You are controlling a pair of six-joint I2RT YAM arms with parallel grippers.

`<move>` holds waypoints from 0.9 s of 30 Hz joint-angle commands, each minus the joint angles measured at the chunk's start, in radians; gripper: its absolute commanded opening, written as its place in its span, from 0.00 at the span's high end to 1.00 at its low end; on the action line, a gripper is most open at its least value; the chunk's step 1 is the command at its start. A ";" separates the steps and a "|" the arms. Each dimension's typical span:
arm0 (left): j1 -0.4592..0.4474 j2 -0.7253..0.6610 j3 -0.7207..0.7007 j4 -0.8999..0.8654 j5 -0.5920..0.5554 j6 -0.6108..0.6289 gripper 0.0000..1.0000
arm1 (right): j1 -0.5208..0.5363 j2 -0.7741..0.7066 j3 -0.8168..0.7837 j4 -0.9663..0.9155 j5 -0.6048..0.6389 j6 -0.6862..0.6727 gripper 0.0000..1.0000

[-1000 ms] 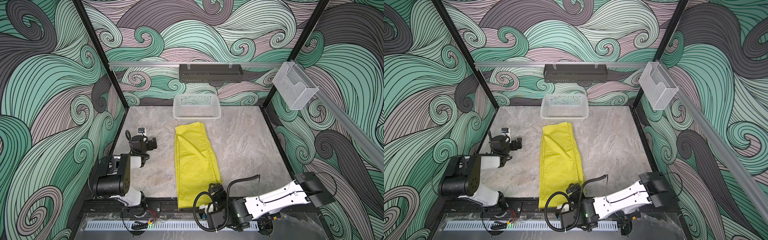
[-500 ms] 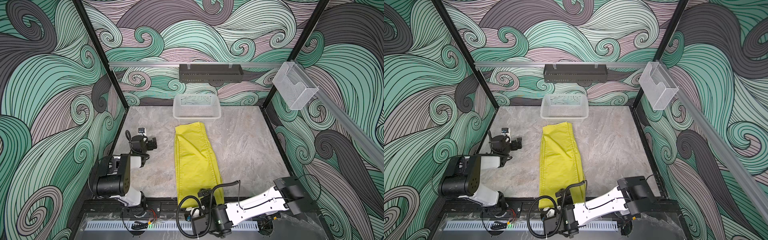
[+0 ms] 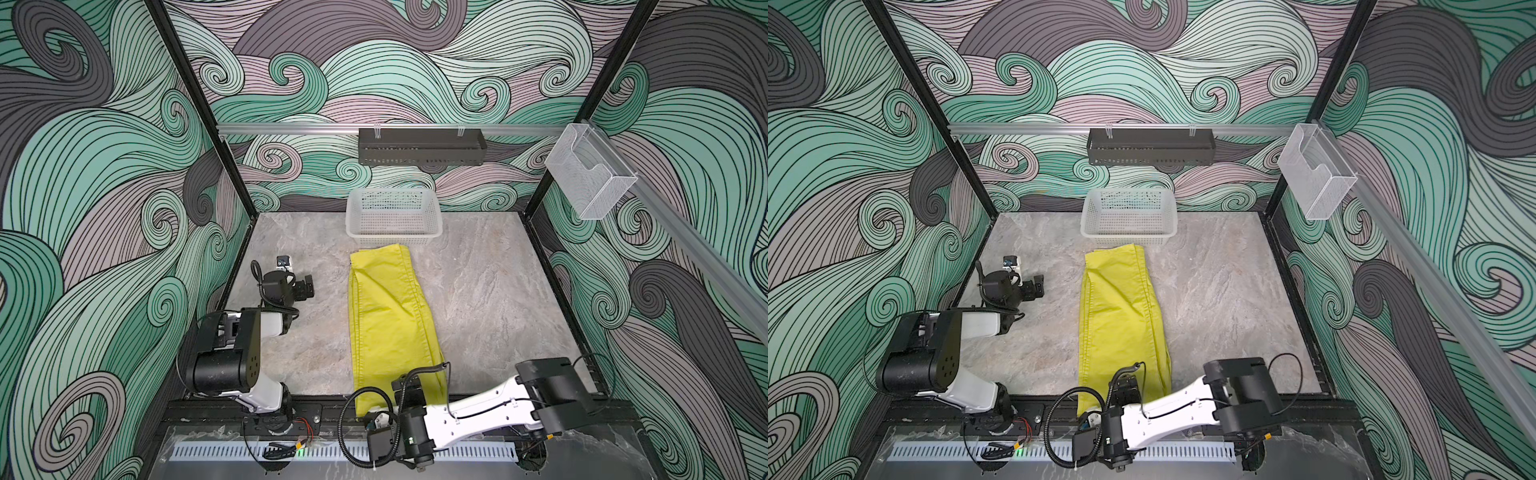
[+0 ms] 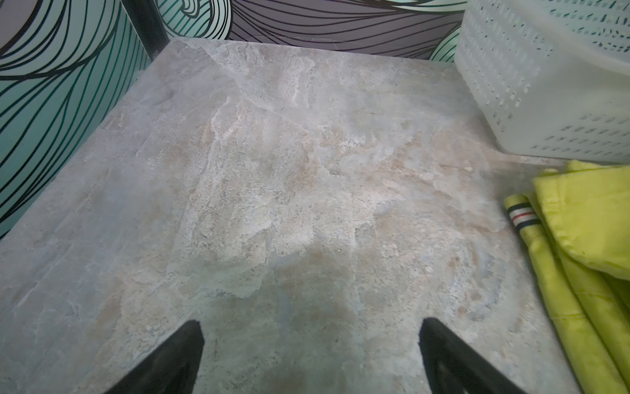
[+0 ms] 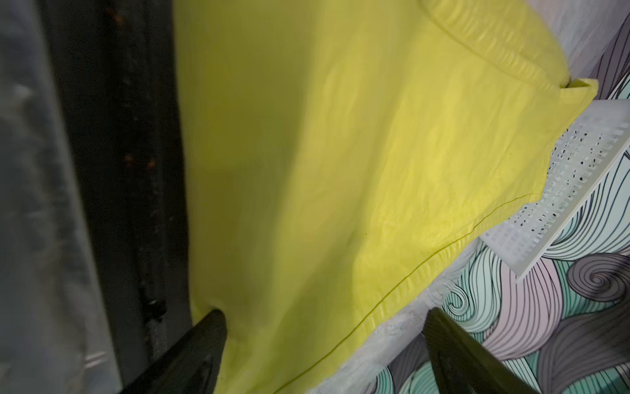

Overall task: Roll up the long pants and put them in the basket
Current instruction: Roll the long pant at the center of the board.

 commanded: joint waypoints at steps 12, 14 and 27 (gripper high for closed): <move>0.000 -0.014 0.025 0.002 0.007 0.004 0.01 | 0.026 0.146 0.092 -0.080 -0.086 0.246 0.08; 0.000 -0.013 0.024 0.002 0.007 0.004 0.01 | 0.025 0.175 0.075 -0.066 -0.108 0.272 0.10; 0.000 -0.013 0.024 0.003 0.007 0.004 0.02 | -0.002 0.214 0.050 -0.033 -0.101 0.296 0.22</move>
